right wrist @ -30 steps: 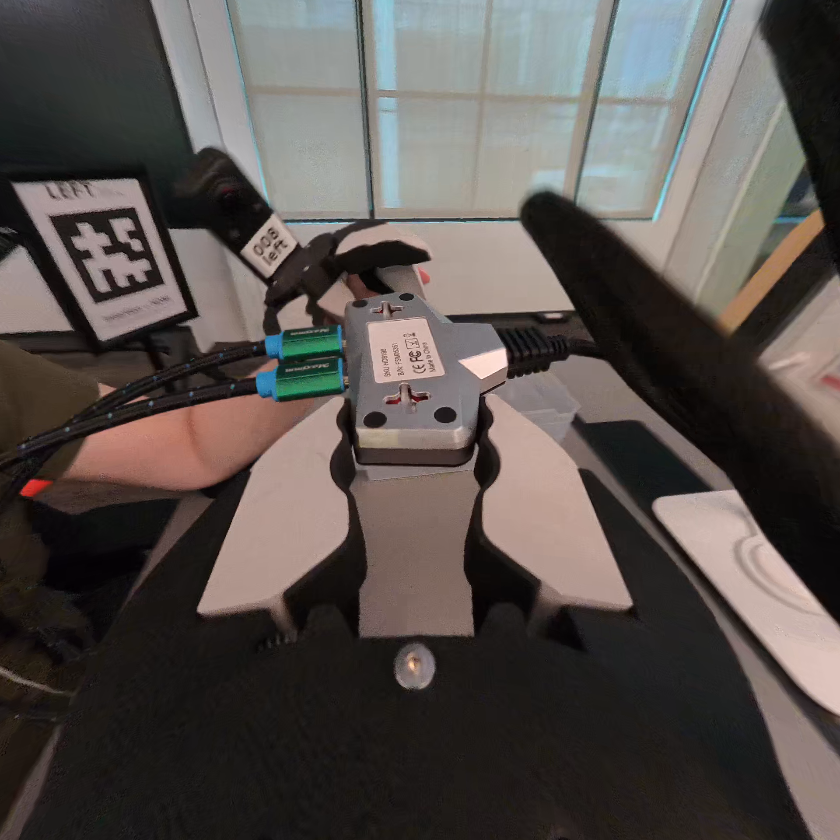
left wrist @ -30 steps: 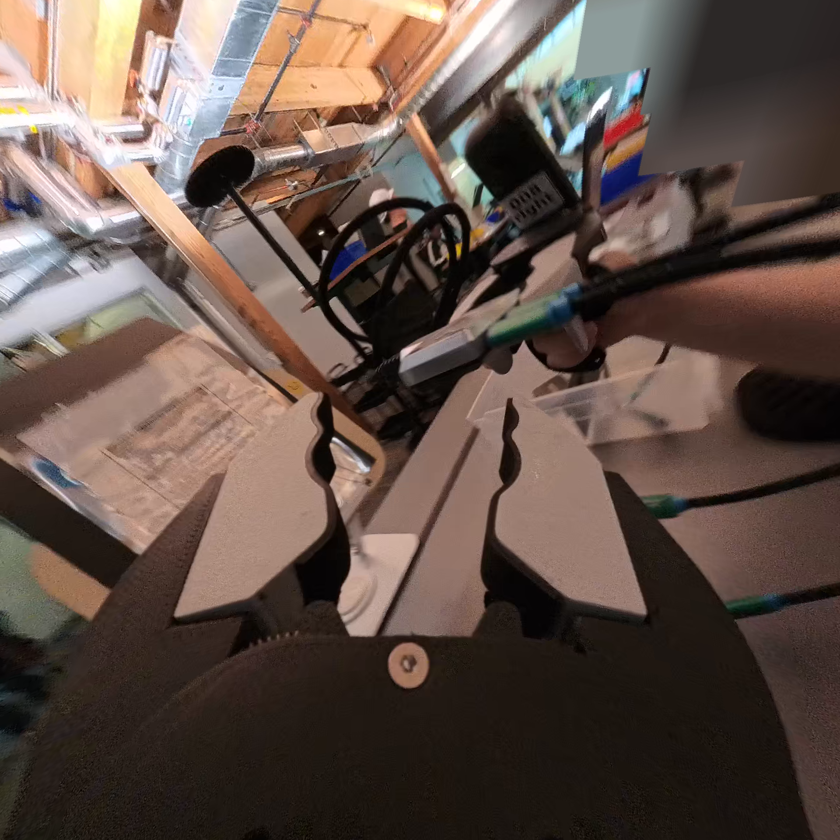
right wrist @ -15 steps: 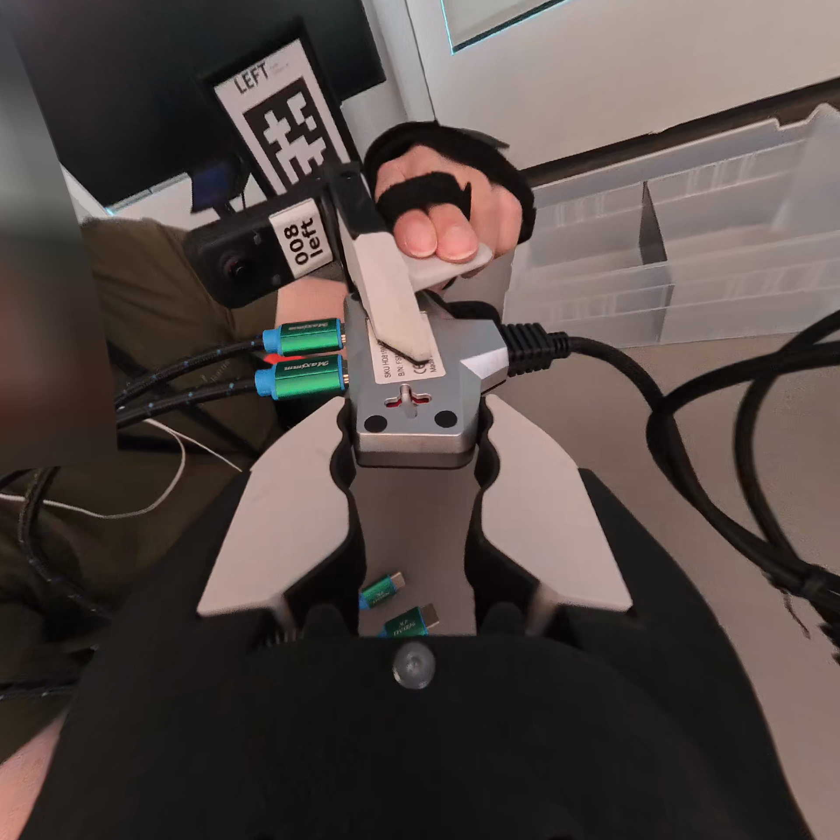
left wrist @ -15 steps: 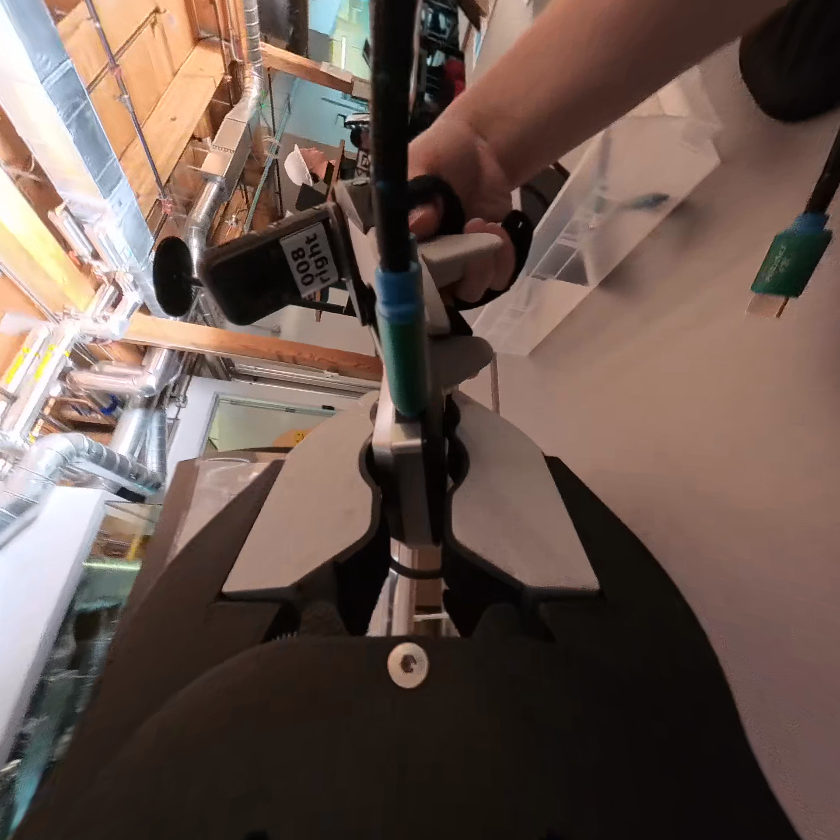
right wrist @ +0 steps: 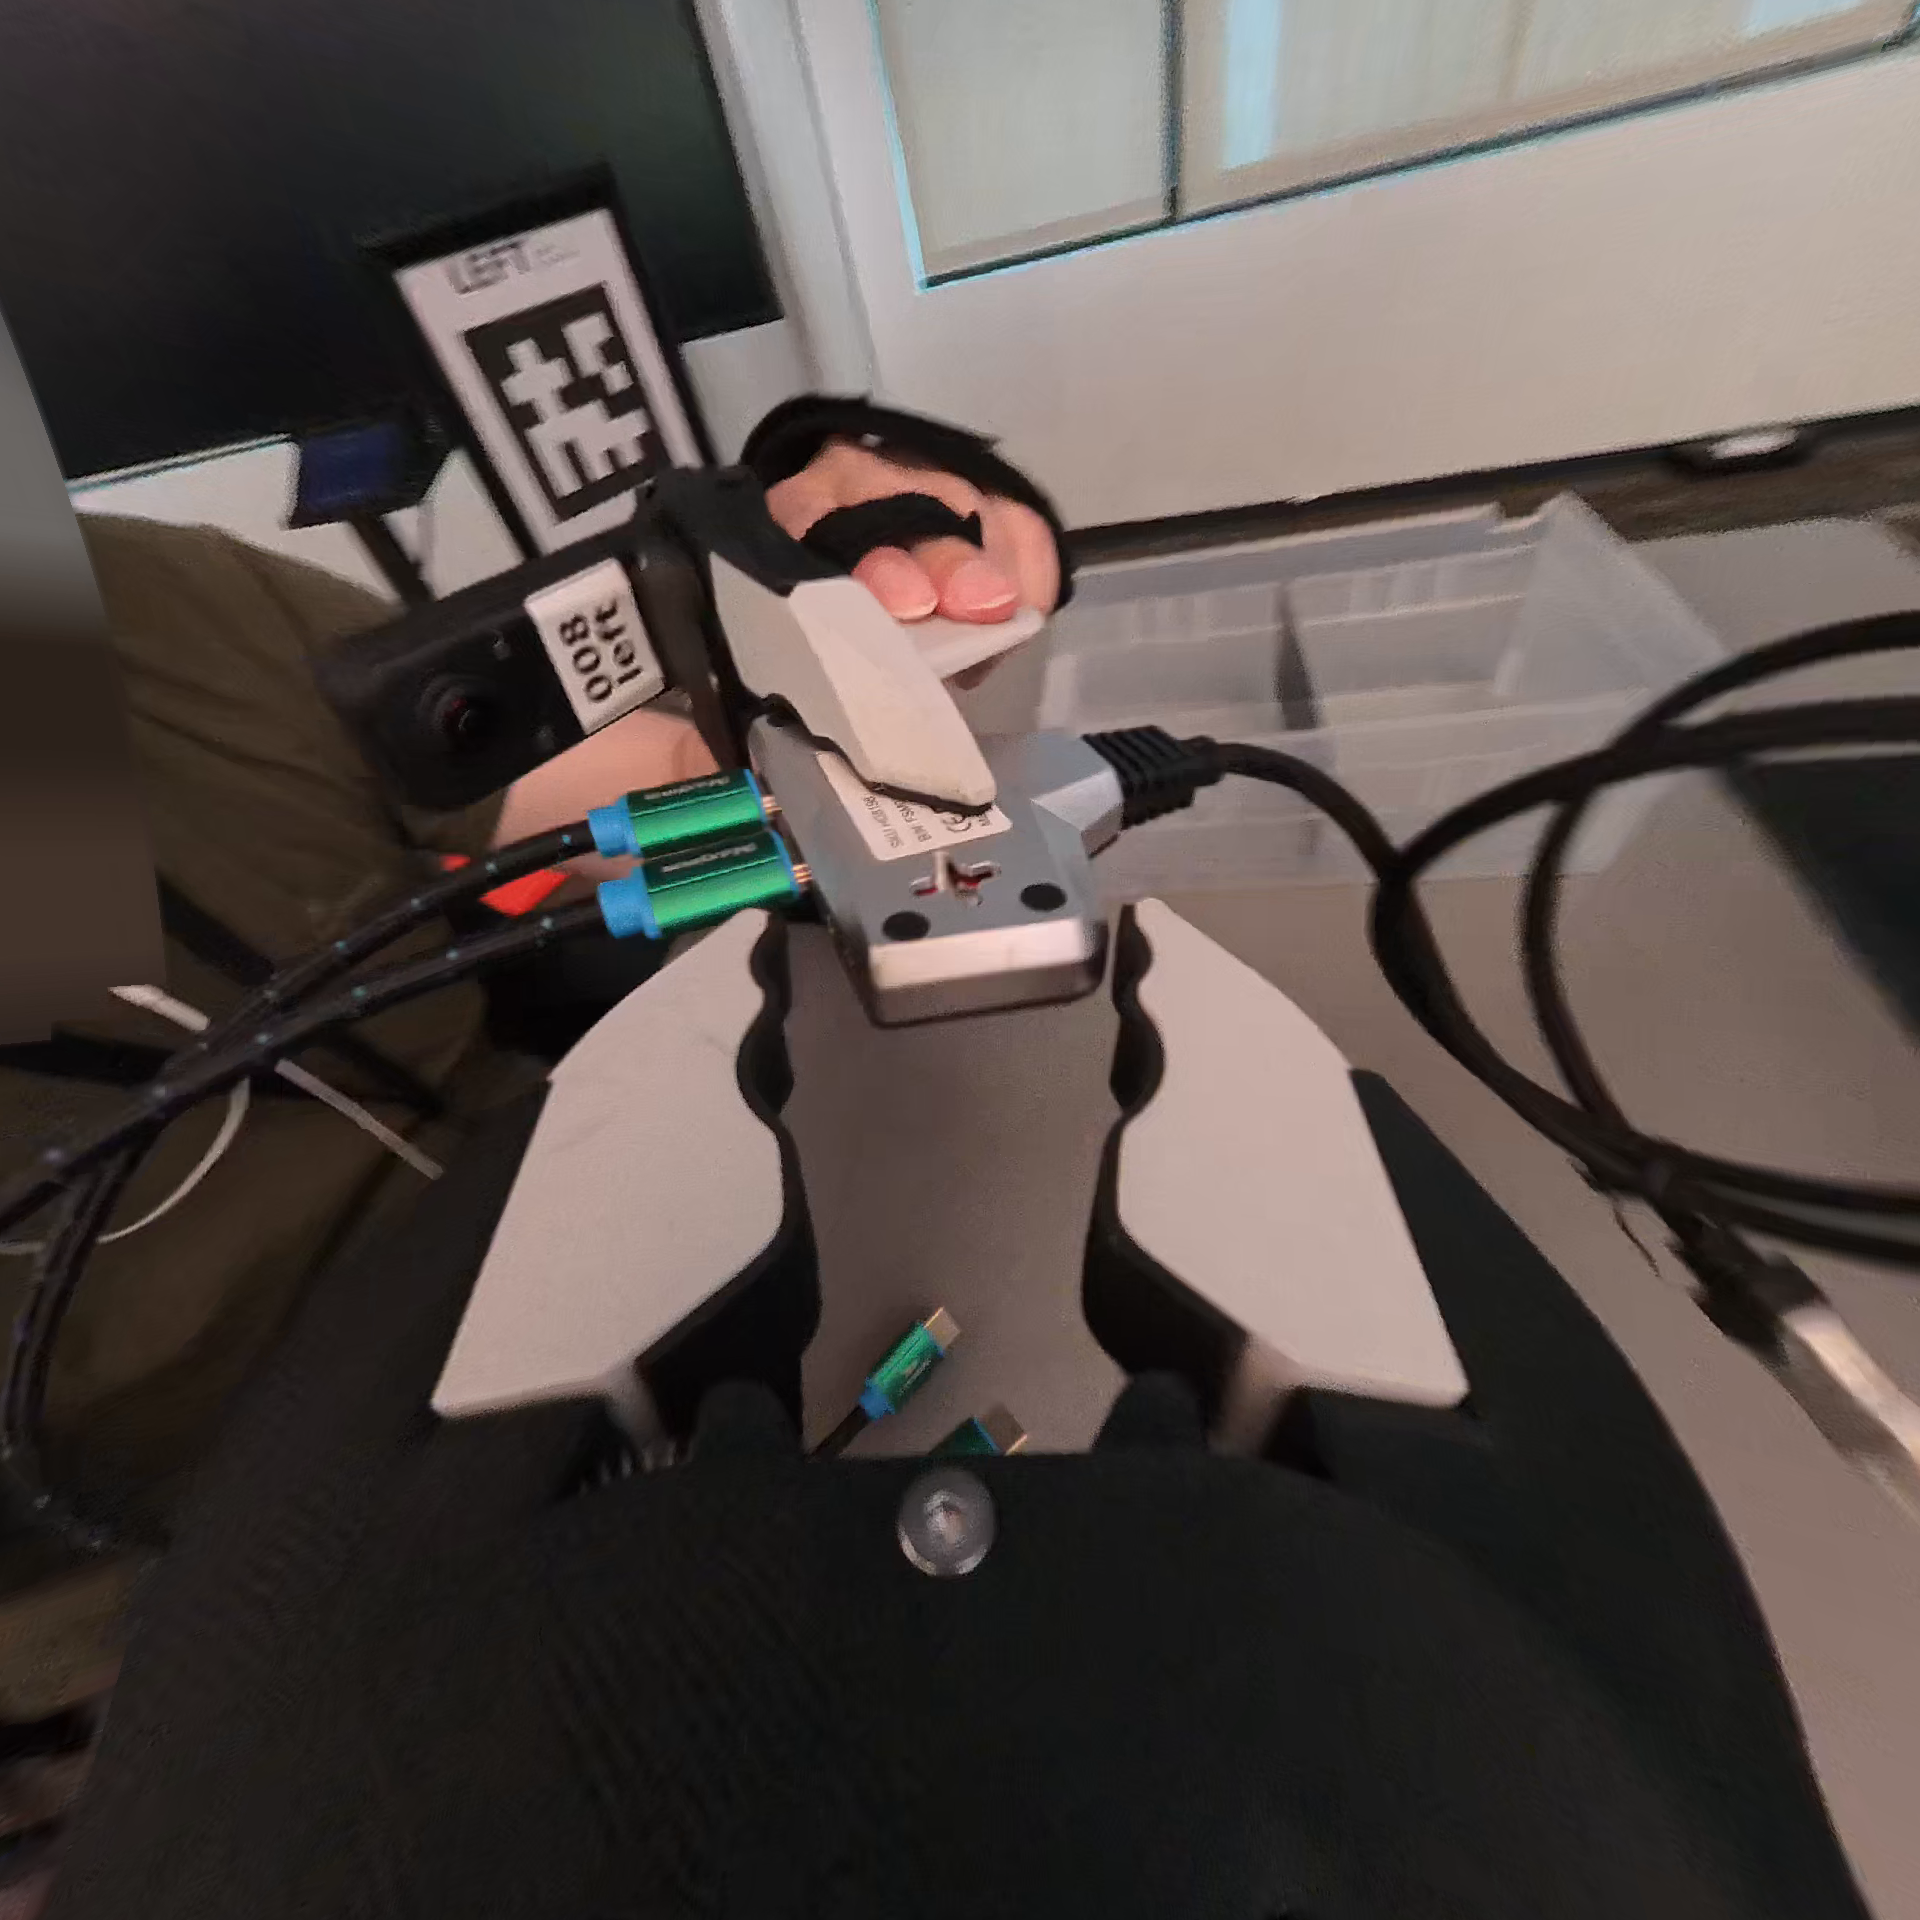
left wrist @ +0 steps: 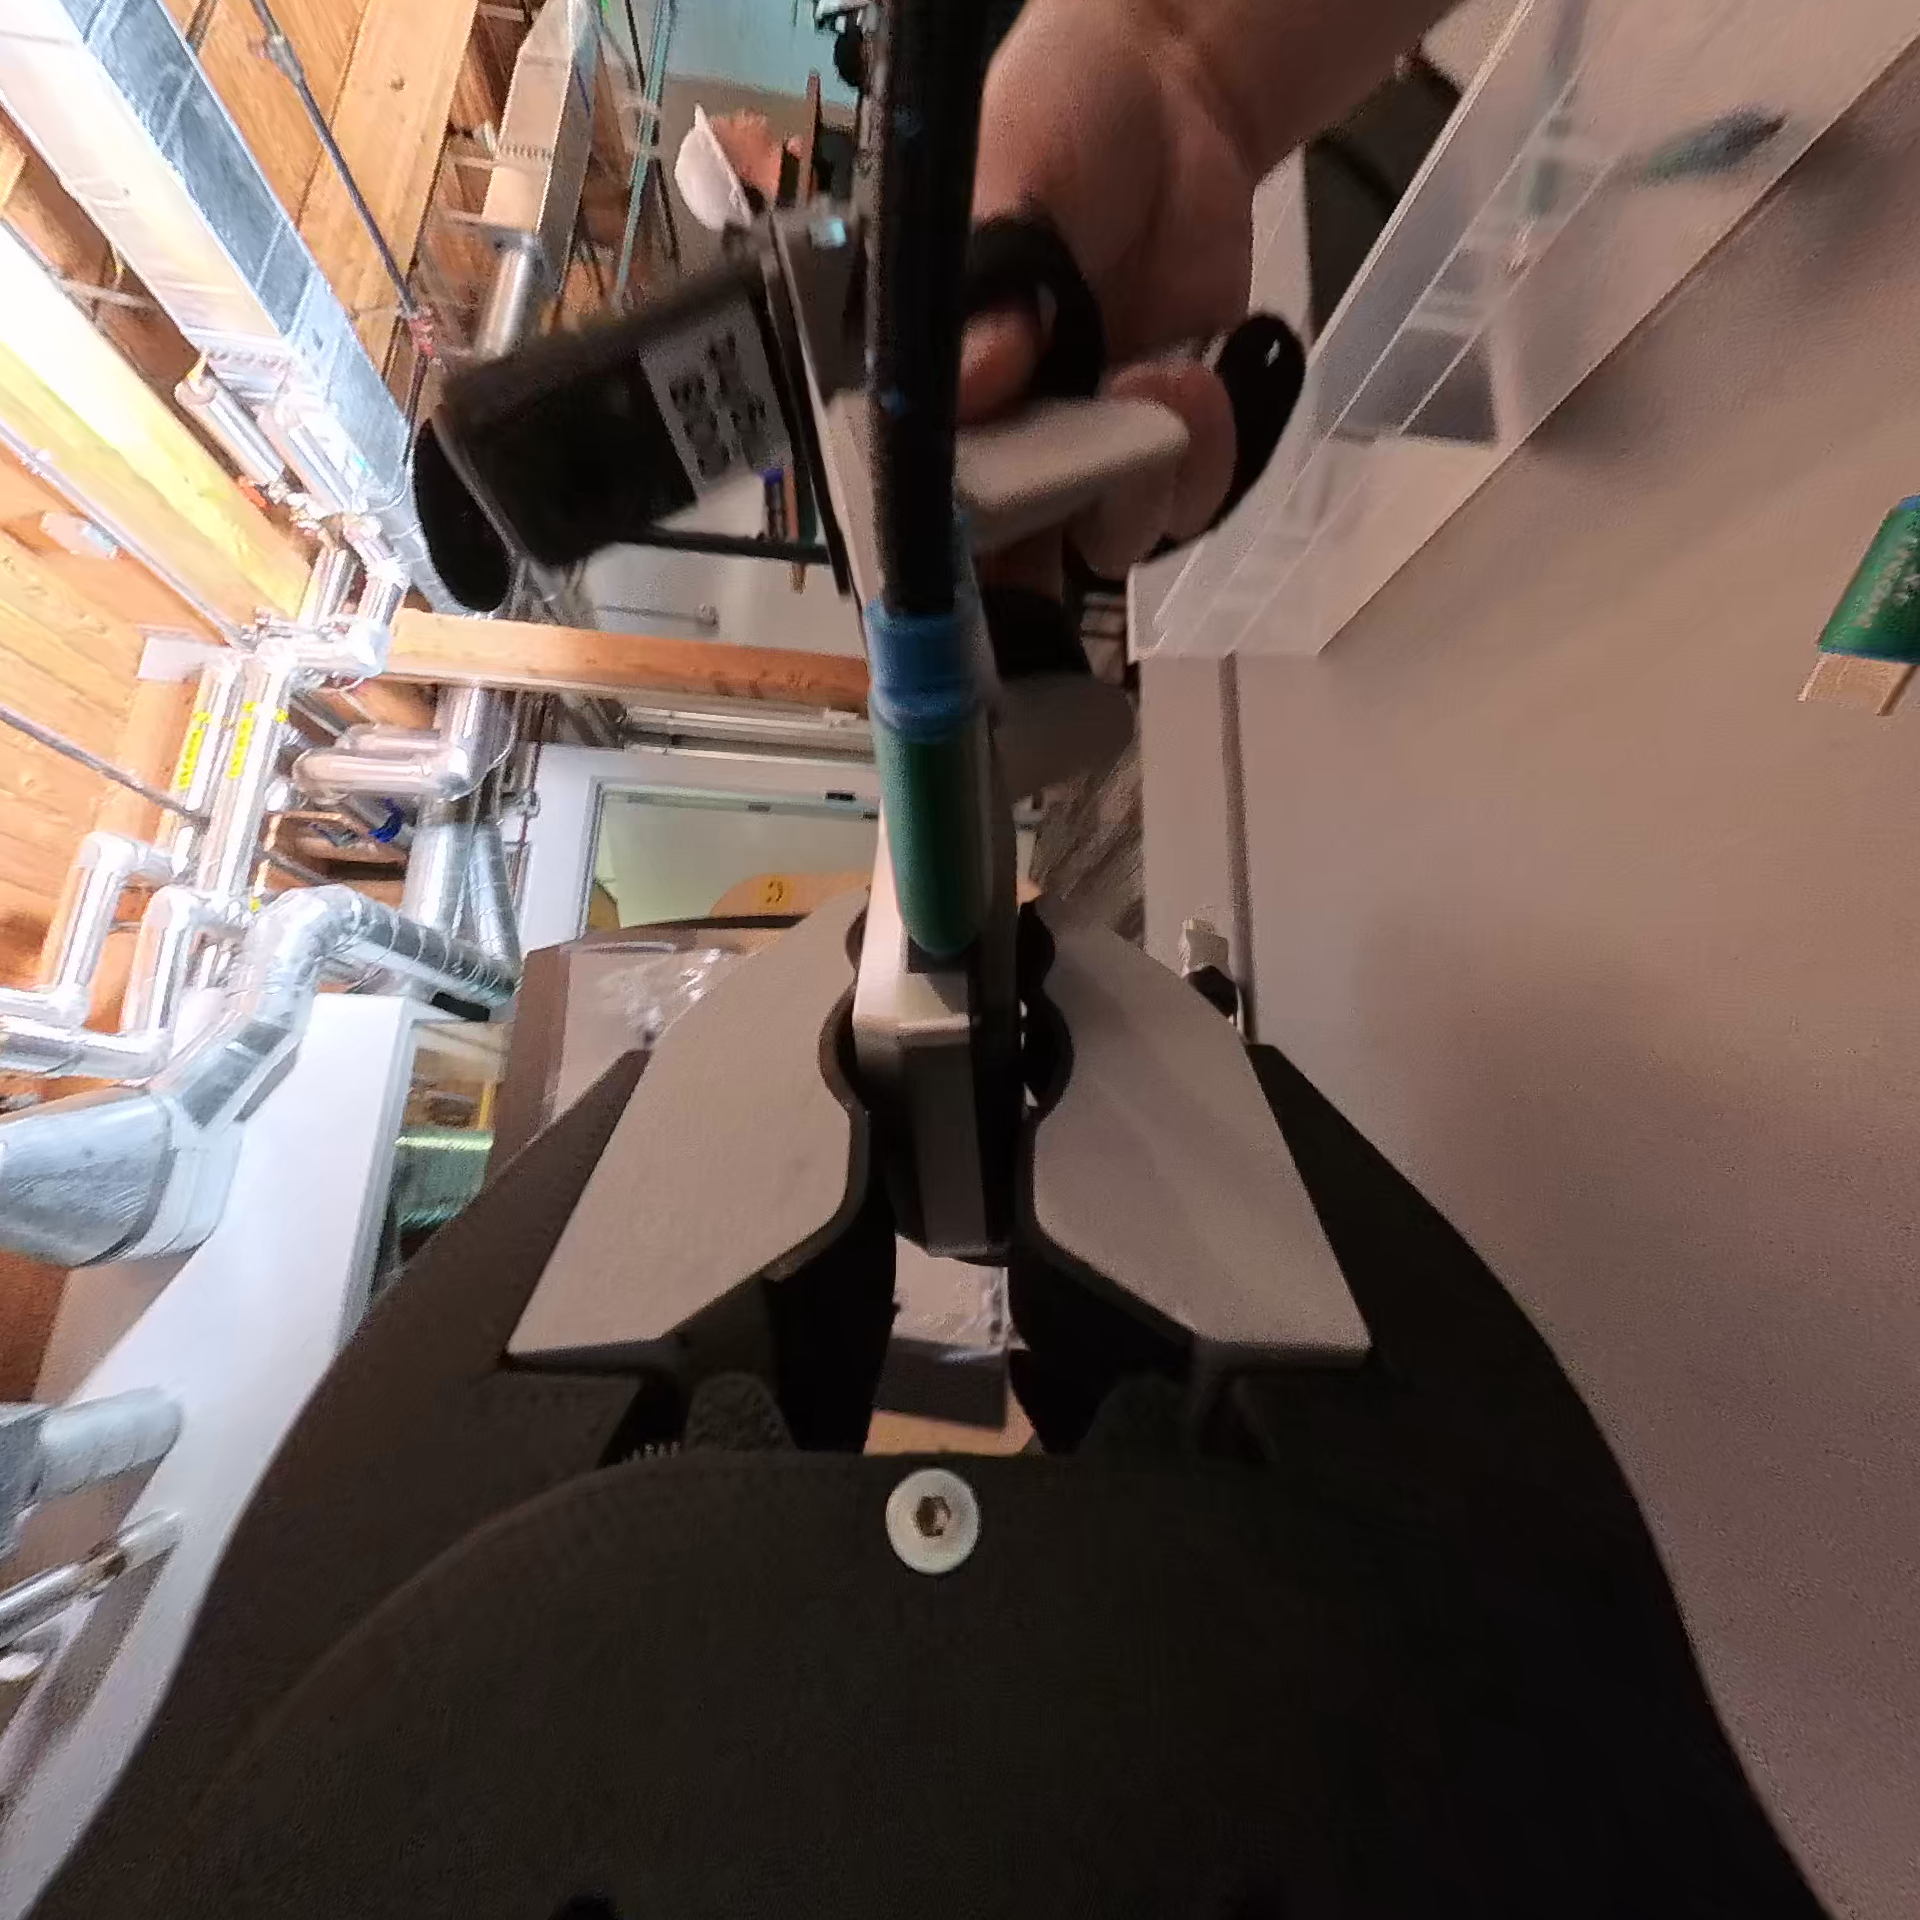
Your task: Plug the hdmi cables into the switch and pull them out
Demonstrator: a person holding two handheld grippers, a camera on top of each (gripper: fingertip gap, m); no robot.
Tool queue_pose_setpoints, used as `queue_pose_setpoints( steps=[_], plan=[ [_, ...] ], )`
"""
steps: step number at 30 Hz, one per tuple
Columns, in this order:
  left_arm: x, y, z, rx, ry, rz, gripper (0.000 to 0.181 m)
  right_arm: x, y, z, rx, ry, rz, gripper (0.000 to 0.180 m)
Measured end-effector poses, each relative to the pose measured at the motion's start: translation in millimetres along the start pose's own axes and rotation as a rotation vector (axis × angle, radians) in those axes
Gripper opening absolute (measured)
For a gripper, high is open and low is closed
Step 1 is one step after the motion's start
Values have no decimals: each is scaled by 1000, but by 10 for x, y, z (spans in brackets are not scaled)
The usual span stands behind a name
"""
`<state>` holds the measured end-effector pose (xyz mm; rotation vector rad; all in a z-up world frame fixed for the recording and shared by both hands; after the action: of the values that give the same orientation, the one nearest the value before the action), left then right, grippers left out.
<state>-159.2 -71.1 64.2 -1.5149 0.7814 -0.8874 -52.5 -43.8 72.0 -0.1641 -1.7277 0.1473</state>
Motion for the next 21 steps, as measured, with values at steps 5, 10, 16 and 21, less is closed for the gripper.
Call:
queue_pose_setpoints(
  steps=[5,10,16,21],
  plan=[
    [-313,-138,-37,78,-168,35,22,452,4,-618,-483,184,-181,59],
    [-674,-274,-102,150,-345,17,23,1018,-872,-784,-782,391,-423,40],
    [-911,-379,-183,214,-459,-20,23,836,-1004,96,-745,130,-444,26],
    [-889,-353,-144,214,-476,2,23,492,-448,442,-797,-76,-360,25]
  ],
)
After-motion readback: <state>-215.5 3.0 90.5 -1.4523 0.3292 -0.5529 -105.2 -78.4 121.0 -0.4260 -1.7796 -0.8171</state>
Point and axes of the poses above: each gripper's, where its closed fingertips meet, z out along the fingers, x out of its top, y = z × x across the jaws, the point moved 6 cm from there along -z, back along the fingers, and after that the axes turned 2 degrees about y, right-handed, at the moved point
